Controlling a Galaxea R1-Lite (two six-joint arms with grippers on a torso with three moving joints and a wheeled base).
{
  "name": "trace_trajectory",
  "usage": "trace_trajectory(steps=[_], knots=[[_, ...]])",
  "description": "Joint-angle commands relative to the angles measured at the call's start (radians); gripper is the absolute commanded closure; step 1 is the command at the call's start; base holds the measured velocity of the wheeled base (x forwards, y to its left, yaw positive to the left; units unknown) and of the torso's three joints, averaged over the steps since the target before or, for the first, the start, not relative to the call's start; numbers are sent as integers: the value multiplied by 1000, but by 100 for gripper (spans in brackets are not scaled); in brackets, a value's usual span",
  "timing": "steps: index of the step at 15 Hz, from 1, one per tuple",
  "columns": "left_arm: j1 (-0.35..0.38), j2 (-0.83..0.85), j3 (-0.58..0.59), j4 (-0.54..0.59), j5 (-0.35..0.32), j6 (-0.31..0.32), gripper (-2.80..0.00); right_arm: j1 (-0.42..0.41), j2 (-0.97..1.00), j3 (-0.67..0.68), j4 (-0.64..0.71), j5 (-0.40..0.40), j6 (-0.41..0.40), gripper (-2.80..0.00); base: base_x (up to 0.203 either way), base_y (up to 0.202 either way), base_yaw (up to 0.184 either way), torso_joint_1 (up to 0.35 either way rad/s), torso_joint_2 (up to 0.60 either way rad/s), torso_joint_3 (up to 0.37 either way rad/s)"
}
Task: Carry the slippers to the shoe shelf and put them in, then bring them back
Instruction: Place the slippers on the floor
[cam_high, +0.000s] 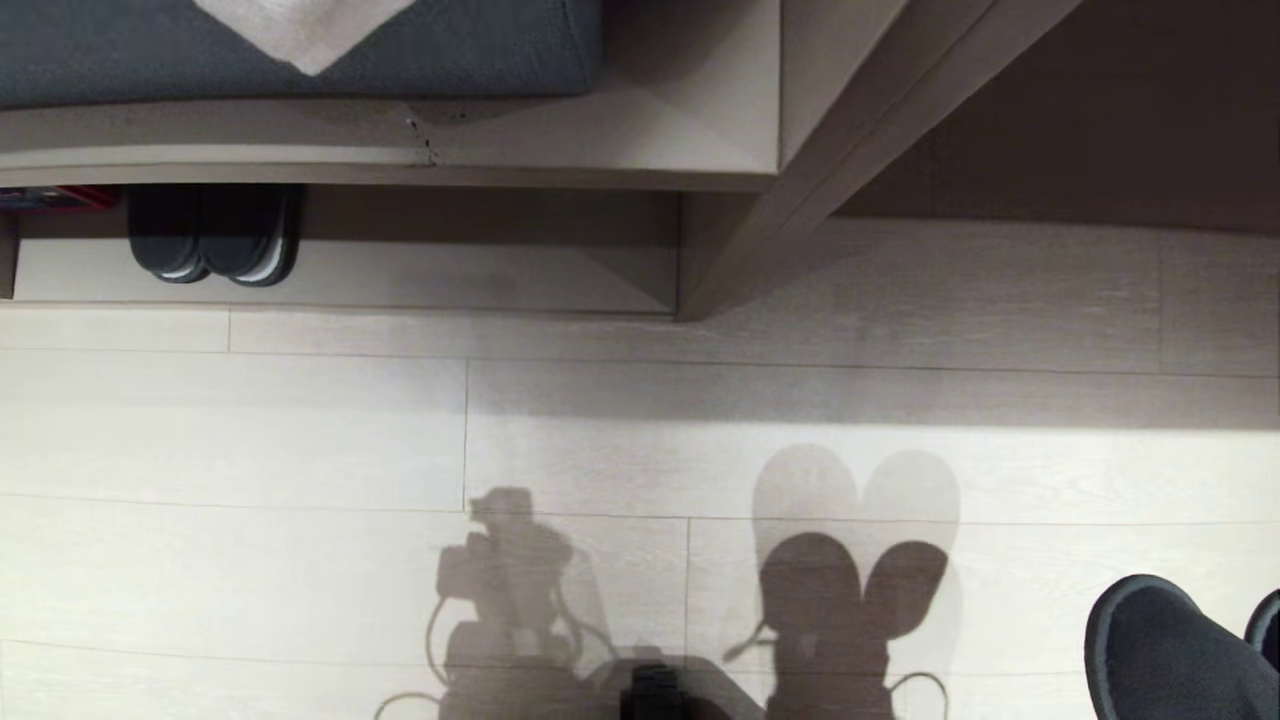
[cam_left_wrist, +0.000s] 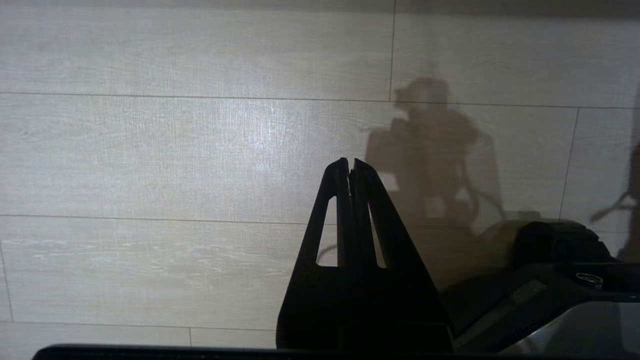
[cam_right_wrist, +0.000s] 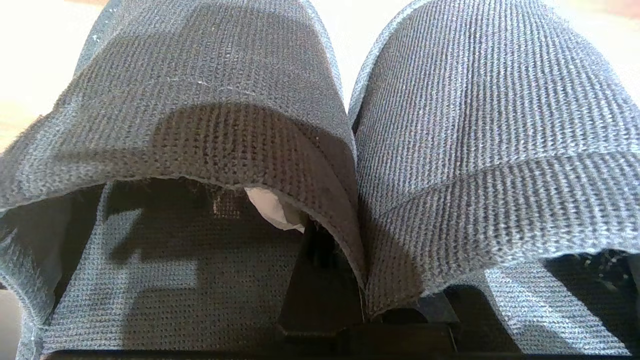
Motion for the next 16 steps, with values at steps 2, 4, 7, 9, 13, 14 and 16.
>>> trace_trajectory(steps=[2,4,7,9,13,14,16], knots=[[1,0,1,0,0,0,0,0,1,0,0,-3,1,0,0,0,0,5,3,-194],[1,0,2,0,0,0,0,0,1,0,0,-3,3,0,0,0,0,3,7,-200],[1,0,1,0,0,0,0,0,1,0,0,-3,2,0,0,0,0,2,0,-199],[1,-2,1,0,0,1,0,2,3,0,0,1,12,0,0,0,0,2,0,-201],[1,-2,0,0,0,7,0,0,68,-93,-72,47,7,0,0,0,0,3,4,-102],[1,-2,0,0,0,7,0,2,146,-133,-84,53,6,0,0,0,0,0,0,0],[1,-2,0,0,0,7,0,13,333,-197,-153,58,-1,0,0,0,0,0,0,0]])
